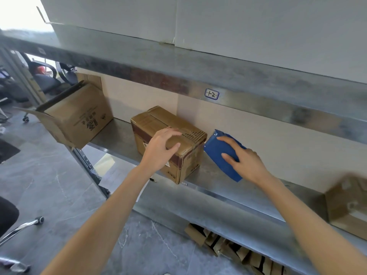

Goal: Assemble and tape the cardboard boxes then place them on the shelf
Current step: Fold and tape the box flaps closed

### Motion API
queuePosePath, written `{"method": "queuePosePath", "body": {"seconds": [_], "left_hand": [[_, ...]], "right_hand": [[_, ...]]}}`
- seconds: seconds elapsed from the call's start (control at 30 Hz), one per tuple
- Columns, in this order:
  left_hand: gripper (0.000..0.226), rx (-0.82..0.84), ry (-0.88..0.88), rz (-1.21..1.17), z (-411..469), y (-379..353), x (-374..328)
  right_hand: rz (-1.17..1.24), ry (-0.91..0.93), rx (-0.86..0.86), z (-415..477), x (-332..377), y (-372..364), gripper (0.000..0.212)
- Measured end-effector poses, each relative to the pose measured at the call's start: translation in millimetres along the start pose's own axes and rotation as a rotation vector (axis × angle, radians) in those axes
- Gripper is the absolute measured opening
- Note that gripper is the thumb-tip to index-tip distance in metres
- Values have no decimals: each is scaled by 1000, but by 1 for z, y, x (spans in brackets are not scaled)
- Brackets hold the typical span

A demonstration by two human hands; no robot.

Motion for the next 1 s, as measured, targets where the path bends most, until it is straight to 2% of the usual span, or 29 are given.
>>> {"method": "queuePosePath", "body": {"seconds": [0.23, 0.6, 1.0], "left_hand": [[30, 44, -11, -163, -1, 9, -22], [39, 449, 48, -323, -11, 8, -37], [34, 454, 84, -344, -15, 7, -35]], "right_hand": [[-53, 173, -79, 0, 39, 29, 54], [6, 402, 4, -7, 75, 31, 58], [11, 454, -6, -10, 77, 37, 58]]}}
Point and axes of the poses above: each hand's wrist, its own z-axis towards the middle knuckle, its own y-axis out of the back of the hand, x = y × z, the point moved 4 cm from there along z, towards the middle knuckle, and after that the axes turned 10 degrees about y, right-handed, at the moved point
